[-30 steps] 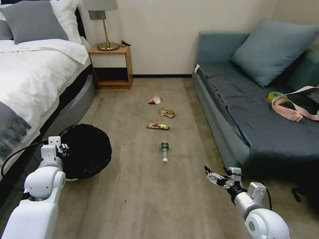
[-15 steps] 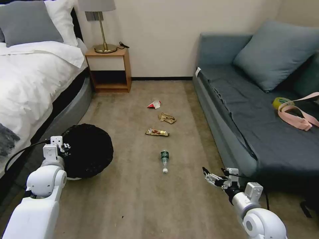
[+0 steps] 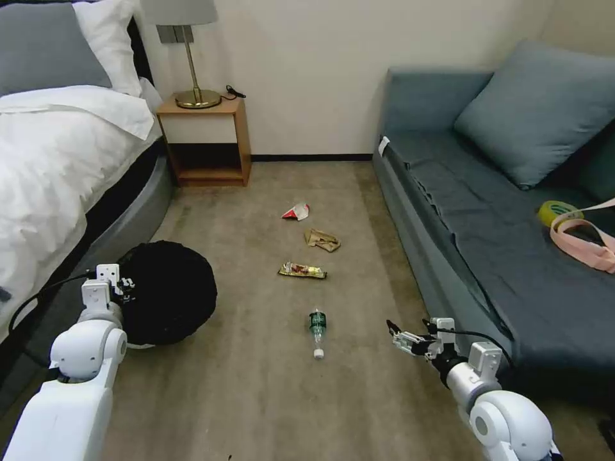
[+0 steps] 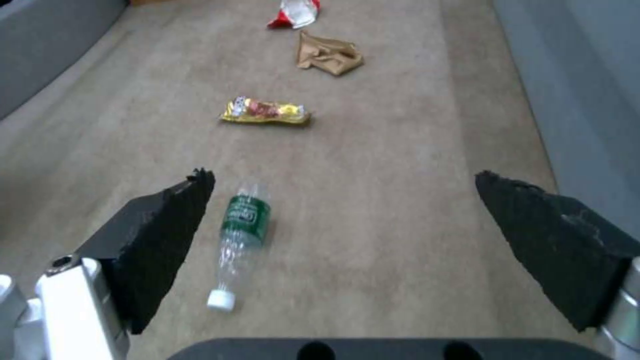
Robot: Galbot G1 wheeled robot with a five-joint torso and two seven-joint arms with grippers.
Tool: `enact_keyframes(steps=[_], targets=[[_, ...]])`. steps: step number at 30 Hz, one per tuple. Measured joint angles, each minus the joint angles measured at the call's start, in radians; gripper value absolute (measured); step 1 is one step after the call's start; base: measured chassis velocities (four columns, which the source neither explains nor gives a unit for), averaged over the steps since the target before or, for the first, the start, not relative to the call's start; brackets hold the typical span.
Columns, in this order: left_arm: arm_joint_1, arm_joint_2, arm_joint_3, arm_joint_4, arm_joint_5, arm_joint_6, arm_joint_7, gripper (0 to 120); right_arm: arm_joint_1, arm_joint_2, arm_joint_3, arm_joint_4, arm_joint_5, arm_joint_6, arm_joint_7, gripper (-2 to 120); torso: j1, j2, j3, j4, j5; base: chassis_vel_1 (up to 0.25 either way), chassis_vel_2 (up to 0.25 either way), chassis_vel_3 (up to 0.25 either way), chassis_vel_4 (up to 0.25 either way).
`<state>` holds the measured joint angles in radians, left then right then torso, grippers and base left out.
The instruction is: Pick up the trash bin, then pick up the garbage on the floor and place it into the trash bin.
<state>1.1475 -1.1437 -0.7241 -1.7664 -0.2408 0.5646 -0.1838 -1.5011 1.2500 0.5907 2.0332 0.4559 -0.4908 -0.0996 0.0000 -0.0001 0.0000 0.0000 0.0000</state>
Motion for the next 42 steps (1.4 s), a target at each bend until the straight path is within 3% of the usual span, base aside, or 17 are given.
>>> enact_keyframes(steps=[11, 27, 33, 39, 42], targets=[[0.000, -0.011, 0.005, 0.007, 0.009, -0.002, 0.002, 4, 0.018, -0.055, -0.028, 0.012, 0.006, -0.016, -0.011, 100, 0.000, 0.000, 0.000, 0.0001, 0.0000, -0.140, 0.134, 0.139, -0.138], [-0.010, -0.018, 0.008, 0.035, 0.017, -0.012, 0.002, 4, 0.042, -0.060, -0.069, -0.043, -0.008, -0.011, -0.026, 100, 0.000, 0.000, 0.000, -0.0001, -0.0001, -0.119, 0.117, 0.122, -0.123], [-0.005, -0.027, -0.007, 0.045, 0.021, -0.018, 0.002, 4, 0.129, -0.175, -0.136, -0.096, 0.013, -0.016, -0.041, 100, 0.000, 0.000, 0.000, -0.0002, 0.0000, -0.083, 0.076, 0.073, -0.070], [0.002, -0.032, -0.025, 0.055, 0.024, -0.026, 0.002, 4, 0.226, -0.240, -0.218, -0.144, 0.039, -0.032, -0.043, 100, 0.000, 0.000, 0.000, -0.0001, 0.0000, 0.000, 0.000, 0.000, 0.000], [0.011, -0.039, -0.044, 0.065, 0.029, -0.035, 0.002, 4, 0.338, -0.260, -0.317, -0.198, 0.062, -0.044, -0.043, 100, 0.000, 0.000, 0.000, 0.0001, 0.0000, 0.000, 0.000, 0.000, 0.000]])
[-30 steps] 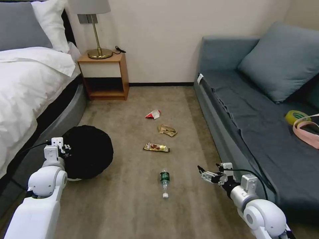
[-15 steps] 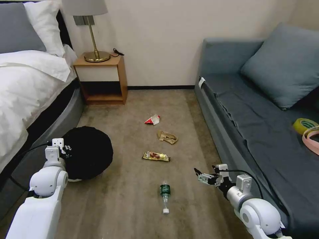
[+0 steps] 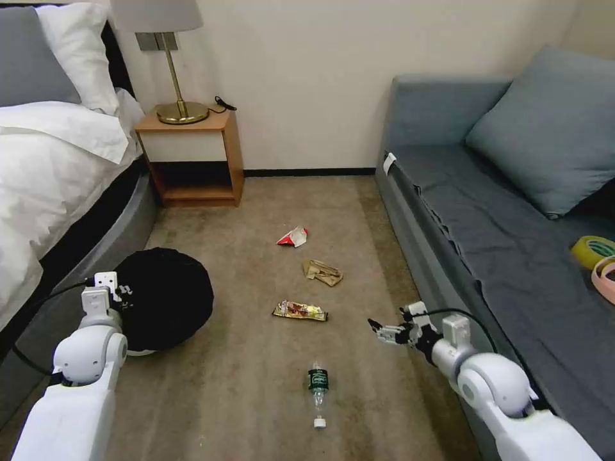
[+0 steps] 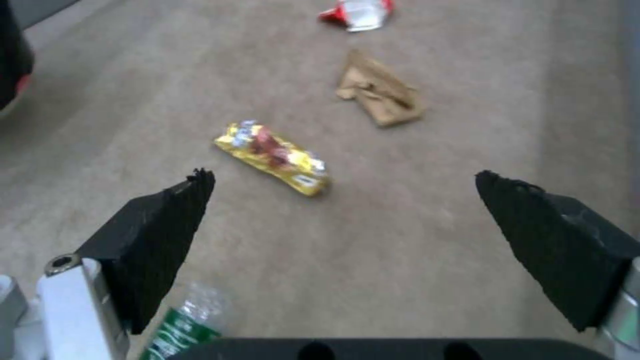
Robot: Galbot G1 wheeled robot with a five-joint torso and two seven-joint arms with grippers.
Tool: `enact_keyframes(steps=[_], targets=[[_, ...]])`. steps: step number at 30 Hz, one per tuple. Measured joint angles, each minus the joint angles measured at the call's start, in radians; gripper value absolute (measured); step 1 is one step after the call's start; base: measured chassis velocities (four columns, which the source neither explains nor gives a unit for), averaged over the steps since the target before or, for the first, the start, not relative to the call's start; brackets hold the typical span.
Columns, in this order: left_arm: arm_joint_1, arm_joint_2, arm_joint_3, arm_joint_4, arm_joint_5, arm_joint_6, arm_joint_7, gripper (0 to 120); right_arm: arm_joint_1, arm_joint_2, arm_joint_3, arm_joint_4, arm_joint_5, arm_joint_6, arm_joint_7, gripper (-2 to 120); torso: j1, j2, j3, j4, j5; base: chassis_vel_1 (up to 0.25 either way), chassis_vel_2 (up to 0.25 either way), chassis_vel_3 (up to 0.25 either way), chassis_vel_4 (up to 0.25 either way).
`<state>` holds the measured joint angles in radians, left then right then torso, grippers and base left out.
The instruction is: Pick up the trash bin, then pick up the garbage on the floor and place it into the trash bin.
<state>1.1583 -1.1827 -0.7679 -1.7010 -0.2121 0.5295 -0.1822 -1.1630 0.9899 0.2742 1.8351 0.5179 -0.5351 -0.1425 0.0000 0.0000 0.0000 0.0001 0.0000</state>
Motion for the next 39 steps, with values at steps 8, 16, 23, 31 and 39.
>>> enact_keyframes(steps=[8, 16, 23, 31, 39], targets=[[0.021, -0.005, -0.032, -0.008, 0.001, -0.004, 0.000, 4, 0.171, 0.022, -0.182, -0.115, 0.016, -0.020, 0.006, 100, 0.000, 0.000, 0.000, 0.0000, 0.0000, 0.000, 0.000, 0.000, 0.000], [0.067, -0.010, -0.049, -0.037, 0.000, -0.017, 0.006, 4, 0.256, 0.052, -0.294, -0.208, 0.052, -0.073, 0.023, 100, 0.000, 0.000, 0.000, 0.0000, -0.0001, 0.000, 0.000, 0.000, 0.000], [0.085, -0.011, -0.051, -0.042, -0.001, -0.030, 0.010, 4, 0.283, 0.039, -0.362, -0.235, 0.100, -0.138, 0.030, 100, 0.000, 0.000, 0.000, -0.0001, -0.0001, 0.000, 0.000, 0.000, 0.000], [0.086, -0.025, -0.041, -0.042, 0.012, -0.036, 0.015, 4, 0.384, 0.027, -0.531, -0.345, 0.144, -0.185, 0.034, 100, 0.000, 0.000, 0.000, -0.0002, 0.0000, 0.000, 0.000, 0.000, 0.000], [0.088, -0.039, -0.031, -0.040, 0.030, -0.048, 0.019, 4, 0.423, 0.069, -0.619, -0.423, 0.132, -0.189, 0.025, 100, 0.000, 0.000, 0.000, -0.0001, 0.0000, 0.000, 0.000, 0.000, 0.000]])
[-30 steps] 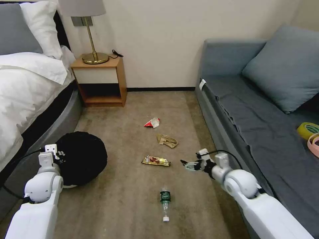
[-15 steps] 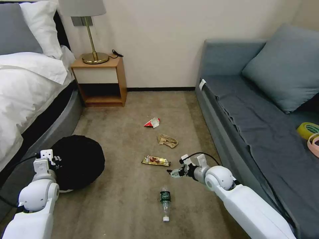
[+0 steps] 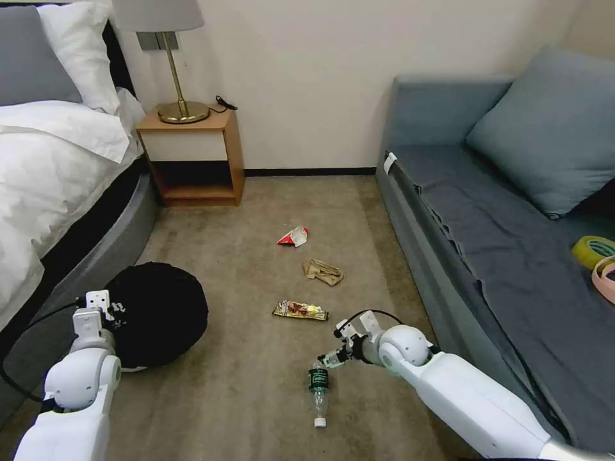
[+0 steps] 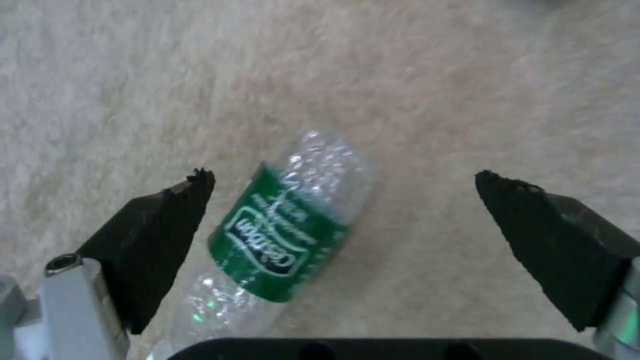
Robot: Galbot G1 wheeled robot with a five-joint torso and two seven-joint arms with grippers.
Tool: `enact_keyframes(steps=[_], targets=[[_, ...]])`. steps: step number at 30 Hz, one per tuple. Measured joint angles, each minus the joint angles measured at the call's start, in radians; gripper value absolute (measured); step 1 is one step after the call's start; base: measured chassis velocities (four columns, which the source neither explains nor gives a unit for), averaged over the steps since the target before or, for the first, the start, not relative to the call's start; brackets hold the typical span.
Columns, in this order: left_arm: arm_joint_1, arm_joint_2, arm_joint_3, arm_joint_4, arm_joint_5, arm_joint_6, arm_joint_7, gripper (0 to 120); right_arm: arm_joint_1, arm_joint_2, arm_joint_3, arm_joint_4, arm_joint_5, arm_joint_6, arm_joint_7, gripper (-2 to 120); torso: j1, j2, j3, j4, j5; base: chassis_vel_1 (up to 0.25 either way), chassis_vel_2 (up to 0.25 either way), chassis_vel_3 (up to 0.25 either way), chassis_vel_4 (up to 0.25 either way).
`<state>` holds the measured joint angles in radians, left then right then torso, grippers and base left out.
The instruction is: Pick up the trash bin, then pick up the garbage on the floor and place it into the trash bin.
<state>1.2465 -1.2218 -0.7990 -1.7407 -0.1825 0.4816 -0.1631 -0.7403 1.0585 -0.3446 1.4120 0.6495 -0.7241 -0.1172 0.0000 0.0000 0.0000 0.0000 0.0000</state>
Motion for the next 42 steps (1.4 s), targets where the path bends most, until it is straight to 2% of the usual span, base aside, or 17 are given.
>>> enact_keyframes(steps=[13, 26, 30, 33, 34, 35, 42], targets=[[-0.002, -0.004, 0.006, 0.004, 0.006, -0.004, 0.001, 4, -0.017, 0.086, -0.025, -0.062, -0.056, 0.003, -0.015, 100, 0.000, 0.000, 0.000, 0.0001, -0.0001, 0.000, 0.000, 0.000, 0.000], [0.003, -0.004, 0.009, 0.016, 0.006, -0.027, 0.001, 4, -0.060, 0.103, -0.008, -0.097, -0.104, -0.001, -0.025, 98, 0.000, 0.000, 0.000, -0.0001, -0.0001, 0.000, 0.000, 0.000, 0.000], [0.009, -0.006, 0.009, 0.010, 0.005, -0.028, 0.001, 4, -0.070, 0.118, -0.003, -0.108, -0.126, -0.003, -0.037, 82, 0.000, 0.000, 0.000, 0.0000, 0.0000, 0.000, 0.000, 0.000, 0.000], [0.013, -0.006, 0.009, 0.007, 0.005, -0.029, 0.001, 4, -0.077, 0.122, 0.000, -0.111, -0.132, -0.002, -0.041, 75, 0.000, 0.000, 0.000, 0.0000, 0.0000, 0.000, 0.000, 0.000, 0.000], [0.016, -0.006, 0.007, 0.005, 0.004, -0.029, 0.001, 4, -0.084, 0.122, 0.003, -0.112, -0.137, 0.001, -0.045, 67, 0.000, 0.000, 0.000, 0.0000, 0.0000, 0.000, 0.000, 0.000, 0.000], [0.016, -0.006, 0.007, 0.005, 0.004, -0.029, 0.001, 4, -0.084, 0.122, 0.003, -0.112, -0.137, 0.001, -0.045, 67, 0.000, 0.000, 0.000, 0.0000, 0.0000, 0.000, 0.000, 0.000, 0.000], [0.022, 0.000, 0.004, -0.002, 0.003, -0.030, 0.001, 4, -0.101, 0.114, 0.023, -0.099, -0.149, 0.008, -0.050, 40, 0.000, 0.000, 0.000, 0.0000, 0.0000, 0.000, 0.000, 0.000, 0.000]])
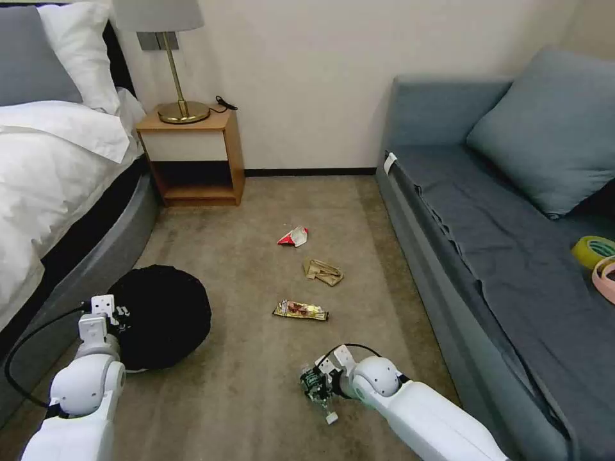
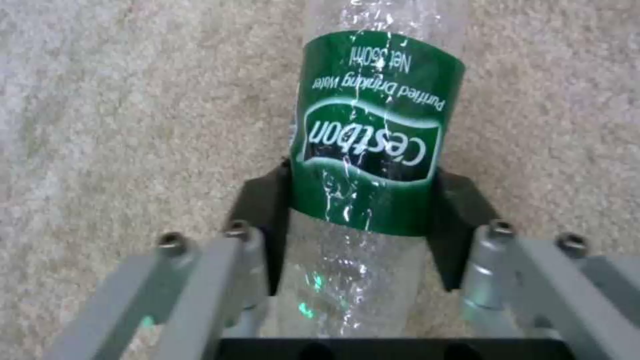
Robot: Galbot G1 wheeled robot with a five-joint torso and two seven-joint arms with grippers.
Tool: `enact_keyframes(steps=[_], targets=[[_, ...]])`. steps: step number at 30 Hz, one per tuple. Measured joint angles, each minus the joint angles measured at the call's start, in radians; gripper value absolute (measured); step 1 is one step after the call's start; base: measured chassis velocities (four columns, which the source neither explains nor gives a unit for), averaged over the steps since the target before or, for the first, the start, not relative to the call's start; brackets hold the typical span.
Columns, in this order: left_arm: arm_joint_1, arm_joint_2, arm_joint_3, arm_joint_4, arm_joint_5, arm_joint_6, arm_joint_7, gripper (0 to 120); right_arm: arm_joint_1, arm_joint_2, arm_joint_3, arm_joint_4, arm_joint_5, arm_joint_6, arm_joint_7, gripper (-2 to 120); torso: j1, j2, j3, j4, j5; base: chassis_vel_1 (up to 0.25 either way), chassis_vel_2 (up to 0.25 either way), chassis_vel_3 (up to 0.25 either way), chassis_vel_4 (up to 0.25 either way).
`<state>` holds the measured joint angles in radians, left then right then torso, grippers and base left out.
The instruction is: Pick up the trash bin, then pick up the garbage on the floor and place it into the trash bin.
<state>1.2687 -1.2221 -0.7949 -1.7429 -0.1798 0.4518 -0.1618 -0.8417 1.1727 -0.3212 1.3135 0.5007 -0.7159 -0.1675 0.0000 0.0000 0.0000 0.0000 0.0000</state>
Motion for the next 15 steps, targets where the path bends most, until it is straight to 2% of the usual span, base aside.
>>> enact_keyframes(steps=[8, 15], targets=[[0.006, -0.005, 0.001, -0.025, 0.002, 0.008, 0.000, 4, -0.003, -0.026, 0.024, 0.033, -0.011, 0.009, -0.007, 19, 0.000, 0.000, 0.000, -0.0001, 0.0000, 0.000, 0.000, 0.000, 0.000], [0.011, -0.009, 0.003, -0.044, 0.006, 0.014, 0.001, 4, 0.051, -0.036, 0.032, 0.087, -0.005, 0.016, -0.008, 16, 0.000, 0.000, 0.000, -0.0001, 0.0000, 0.000, 0.000, 0.000, 0.000]])
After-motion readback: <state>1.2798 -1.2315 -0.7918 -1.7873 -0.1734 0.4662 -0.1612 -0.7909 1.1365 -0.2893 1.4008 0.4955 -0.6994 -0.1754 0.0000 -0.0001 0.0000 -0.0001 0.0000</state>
